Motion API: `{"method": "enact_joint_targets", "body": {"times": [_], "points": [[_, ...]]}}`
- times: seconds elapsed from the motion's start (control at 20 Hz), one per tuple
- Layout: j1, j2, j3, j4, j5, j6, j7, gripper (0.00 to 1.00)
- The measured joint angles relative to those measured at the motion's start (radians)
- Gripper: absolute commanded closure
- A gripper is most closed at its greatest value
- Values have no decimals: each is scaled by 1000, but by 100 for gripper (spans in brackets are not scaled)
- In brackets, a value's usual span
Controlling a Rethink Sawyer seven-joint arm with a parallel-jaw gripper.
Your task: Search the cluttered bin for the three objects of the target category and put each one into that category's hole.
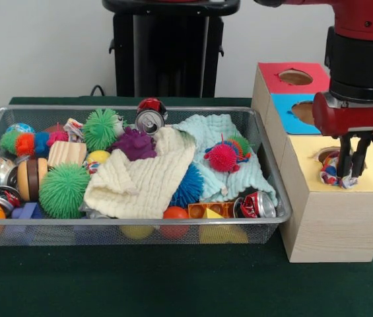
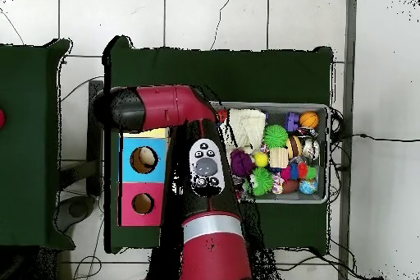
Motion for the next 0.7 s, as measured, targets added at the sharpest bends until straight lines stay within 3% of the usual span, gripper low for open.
{"method": "enact_joint_targets", "body": {"times": [0.7], "points": [[17, 56, -18, -99, 71, 195, 0, 100]]}}
